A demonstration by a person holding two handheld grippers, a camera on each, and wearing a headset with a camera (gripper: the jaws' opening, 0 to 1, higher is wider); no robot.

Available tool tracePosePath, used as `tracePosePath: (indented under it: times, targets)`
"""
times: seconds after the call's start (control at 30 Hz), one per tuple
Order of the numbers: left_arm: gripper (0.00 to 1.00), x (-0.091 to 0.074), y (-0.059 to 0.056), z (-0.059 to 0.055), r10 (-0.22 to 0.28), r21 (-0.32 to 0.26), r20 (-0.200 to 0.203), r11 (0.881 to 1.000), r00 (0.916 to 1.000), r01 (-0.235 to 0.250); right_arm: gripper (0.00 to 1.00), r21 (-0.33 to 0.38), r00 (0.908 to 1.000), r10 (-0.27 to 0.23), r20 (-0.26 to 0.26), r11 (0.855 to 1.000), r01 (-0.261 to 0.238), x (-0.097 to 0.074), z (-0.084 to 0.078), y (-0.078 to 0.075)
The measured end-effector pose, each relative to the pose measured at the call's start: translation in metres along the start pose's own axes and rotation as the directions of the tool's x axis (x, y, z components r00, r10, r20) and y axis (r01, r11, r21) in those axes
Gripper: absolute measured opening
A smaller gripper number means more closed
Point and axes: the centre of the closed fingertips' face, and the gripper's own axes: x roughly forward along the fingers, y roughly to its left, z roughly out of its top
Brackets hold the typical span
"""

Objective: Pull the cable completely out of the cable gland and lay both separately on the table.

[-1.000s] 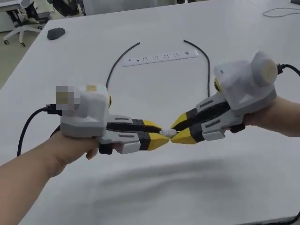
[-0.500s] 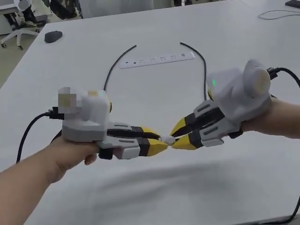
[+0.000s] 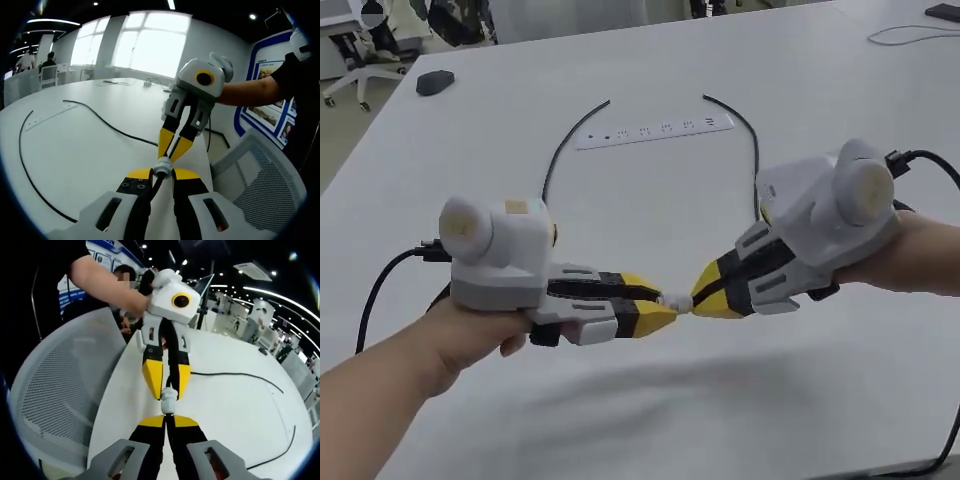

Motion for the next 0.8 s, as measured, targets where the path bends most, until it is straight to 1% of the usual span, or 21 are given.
tracePosePath:
  times: [0.03, 0.1, 0.13, 0.2, 0.27, 0.33, 0.4, 0.47, 0.57, 0.6, 0.67, 0.73, 0.77, 0.8]
  targets:
    - [0.15, 0.000, 0.000, 0.000, 0.002, 0.007, -0.001, 1.000, 1.0000, -0.002, 0.00, -0.009, 0.9999, -0.005, -0.011, 1.000, 0.005, 0.000, 0.000, 0.000]
    - [0.15, 0.000, -0.001, 0.000, 0.001, 0.006, -0.001, 1.000, 1.0000, -0.001, 0.00, 0.008, 0.9999, -0.005, -0.016, 1.000, 0.005, -0.001, -0.001, 0.000]
    - [0.15, 0.000, 0.000, 0.000, 0.009, 0.011, 0.000, 1.000, 1.0000, -0.009, 0.00, 0.013, 0.9997, -0.011, -0.022, 1.000, 0.011, -0.002, -0.003, -0.001]
    - [0.15, -0.002, 0.001, -0.001, 0.016, 0.018, 0.000, 1.000, 0.9999, -0.016, 0.00, 0.022, 0.9988, -0.018, -0.045, 1.000, 0.019, -0.005, -0.011, -0.001]
    - [0.15, -0.006, 0.001, -0.002, 0.017, 0.007, 0.004, 1.000, 0.9998, -0.017, 0.00, 0.040, 0.9987, -0.020, -0.046, 0.999, 0.022, -0.008, -0.014, 0.000]
    - [0.15, -0.010, 0.001, -0.004, 0.022, 0.009, -0.001, 1.000, 0.9998, -0.022, 0.00, 0.049, 0.9976, -0.035, -0.059, 0.998, 0.037, -0.015, -0.022, 0.000]
    - [0.15, -0.012, 0.000, -0.004, 0.024, 0.009, 0.004, 1.000, 0.9997, -0.025, 0.00, 0.059, 0.9969, -0.043, -0.065, 0.997, 0.047, -0.019, -0.026, 0.000]
    - [0.15, -0.014, 0.000, -0.005, 0.027, 0.010, 0.005, 1.000, 0.9996, -0.027, 0.00, 0.065, 0.9950, -0.056, -0.082, 0.996, 0.061, -0.024, -0.034, 0.000]
    - [0.15, -0.016, -0.001, -0.006, 0.030, 0.013, 0.004, 0.999, 0.9995, -0.030, 0.00, 0.116, 0.9875, -0.075, -0.138, 0.989, 0.092, -0.033, -0.053, -0.001]
    - [0.15, -0.017, -0.001, -0.007, 0.029, 0.013, 0.008, 0.999, 0.9995, -0.029, 0.00, 0.111, 0.9860, -0.081, -0.146, 0.989, 0.098, -0.035, -0.057, -0.002]
    - [0.15, -0.018, -0.001, -0.008, 0.034, 0.013, 0.005, 0.999, 0.9994, -0.034, 0.00, 0.105, 0.9781, -0.101, -0.182, 0.987, 0.122, -0.042, -0.072, -0.003]
    - [0.15, -0.021, 0.002, -0.012, 0.045, 0.006, -0.005, 0.999, 0.9990, -0.045, 0.00, 0.130, 0.9709, -0.115, -0.210, 0.981, 0.144, -0.049, -0.087, -0.004]
    - [0.15, -0.023, 0.003, -0.014, 0.050, -0.006, -0.006, 0.999, 0.9987, -0.050, 0.00, 0.131, 0.9688, -0.120, -0.217, 0.980, 0.151, -0.052, -0.092, -0.004]
    - [0.15, -0.024, 0.004, -0.015, 0.052, -0.012, -0.005, 0.999, 0.9987, -0.052, 0.00, 0.150, 0.9646, -0.135, -0.226, 0.974, 0.172, -0.057, -0.099, -0.006]
